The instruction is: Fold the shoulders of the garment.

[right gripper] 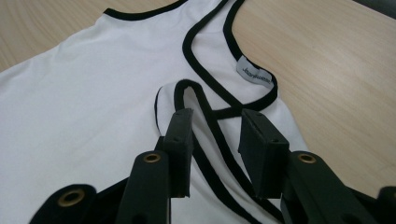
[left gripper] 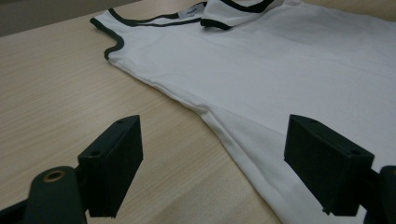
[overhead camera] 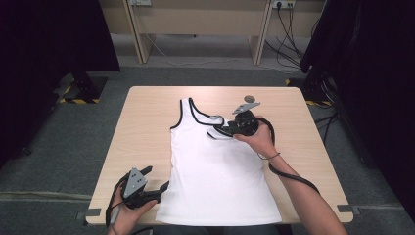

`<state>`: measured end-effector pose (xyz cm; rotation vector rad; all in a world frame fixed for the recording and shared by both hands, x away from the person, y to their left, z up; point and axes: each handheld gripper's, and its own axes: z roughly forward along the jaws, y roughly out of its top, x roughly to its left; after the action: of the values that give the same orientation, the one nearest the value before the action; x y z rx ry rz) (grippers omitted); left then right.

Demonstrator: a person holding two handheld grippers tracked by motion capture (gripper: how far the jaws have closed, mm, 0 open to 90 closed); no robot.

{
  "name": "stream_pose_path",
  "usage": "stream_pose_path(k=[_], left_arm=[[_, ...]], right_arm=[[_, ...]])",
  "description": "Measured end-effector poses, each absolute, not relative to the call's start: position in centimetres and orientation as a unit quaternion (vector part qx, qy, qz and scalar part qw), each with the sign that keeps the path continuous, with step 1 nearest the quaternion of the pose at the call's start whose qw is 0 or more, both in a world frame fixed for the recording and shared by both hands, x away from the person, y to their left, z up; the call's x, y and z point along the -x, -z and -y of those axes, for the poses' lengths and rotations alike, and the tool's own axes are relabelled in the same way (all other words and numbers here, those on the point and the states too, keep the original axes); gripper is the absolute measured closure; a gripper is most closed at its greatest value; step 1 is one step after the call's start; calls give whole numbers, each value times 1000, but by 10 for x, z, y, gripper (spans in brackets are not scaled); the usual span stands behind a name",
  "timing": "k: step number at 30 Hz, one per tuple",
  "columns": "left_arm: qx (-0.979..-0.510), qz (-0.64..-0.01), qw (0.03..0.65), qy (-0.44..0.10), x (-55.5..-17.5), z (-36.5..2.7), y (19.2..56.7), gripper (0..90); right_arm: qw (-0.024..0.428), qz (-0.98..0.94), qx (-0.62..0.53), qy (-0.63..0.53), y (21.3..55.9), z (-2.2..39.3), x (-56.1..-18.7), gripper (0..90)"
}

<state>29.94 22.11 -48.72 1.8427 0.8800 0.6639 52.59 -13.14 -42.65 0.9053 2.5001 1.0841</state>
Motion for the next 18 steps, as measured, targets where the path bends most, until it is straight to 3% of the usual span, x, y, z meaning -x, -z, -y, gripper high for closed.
stream_pose_path(k=[10, 14, 18], left_arm=[[-754, -359, 478, -271, -299, -221, 487, 187], [-754, -358, 479, -272, -299, -221, 487, 187], [-755, -357, 478, -271, -299, -221, 487, 187]], right_arm=[[117, -891, -277, -340, 429, 98, -548, 557], [114, -900, -268, -325, 432, 89, -551, 573], [105, -907, -259, -316, 436, 84, -550, 782]])
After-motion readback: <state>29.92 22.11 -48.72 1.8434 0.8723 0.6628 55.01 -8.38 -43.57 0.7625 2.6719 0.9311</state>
